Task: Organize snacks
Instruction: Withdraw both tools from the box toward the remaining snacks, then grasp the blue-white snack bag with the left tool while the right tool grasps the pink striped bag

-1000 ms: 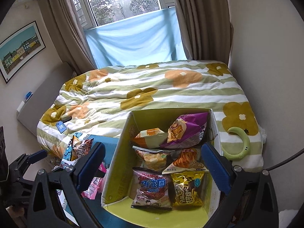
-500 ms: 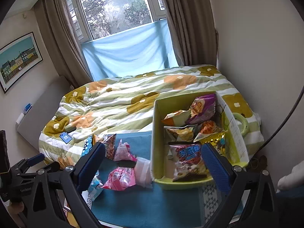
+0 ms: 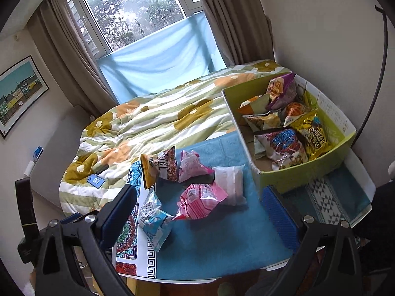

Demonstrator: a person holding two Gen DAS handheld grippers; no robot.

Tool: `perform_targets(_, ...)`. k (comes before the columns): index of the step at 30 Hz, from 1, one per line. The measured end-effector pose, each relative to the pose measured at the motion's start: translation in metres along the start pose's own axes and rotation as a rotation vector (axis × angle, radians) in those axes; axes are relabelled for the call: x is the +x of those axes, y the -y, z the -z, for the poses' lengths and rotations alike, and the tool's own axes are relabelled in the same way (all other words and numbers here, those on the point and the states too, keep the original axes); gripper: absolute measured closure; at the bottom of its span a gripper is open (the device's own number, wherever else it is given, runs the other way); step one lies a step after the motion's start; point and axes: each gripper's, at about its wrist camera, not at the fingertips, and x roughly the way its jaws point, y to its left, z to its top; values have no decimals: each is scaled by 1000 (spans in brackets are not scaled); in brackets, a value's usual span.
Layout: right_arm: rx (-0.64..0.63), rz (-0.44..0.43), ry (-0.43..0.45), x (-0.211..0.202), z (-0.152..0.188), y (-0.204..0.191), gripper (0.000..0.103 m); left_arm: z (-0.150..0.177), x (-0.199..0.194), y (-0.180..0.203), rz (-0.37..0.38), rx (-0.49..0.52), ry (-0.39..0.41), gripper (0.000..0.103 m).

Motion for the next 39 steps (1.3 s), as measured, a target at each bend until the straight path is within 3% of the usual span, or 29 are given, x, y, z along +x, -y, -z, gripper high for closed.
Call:
perform_targets(10,132,-55,-138,85,33,17,2,5,102,-16,59,-231,-150,6)
perform_targets(20,192,-83,-228,149,37,27,2,6,155,-17,40,-314,-234,6)
perform_targets(25,196,-89,-254,170,38,25,2,14,167,-14,14,-305,-250,6)
perform_targets(30,196,-86,-272,182,40,25,3,10,166,-12,-41,-240,-246,22)
perform_targets(36,209,-91,-296,194,39,25,3,-2,166,-7,-131,-159,-225,22)
perform_targets(39,205,-92,-297,197,38,24,3,-6,167,-1,-133,-110,-208,22)
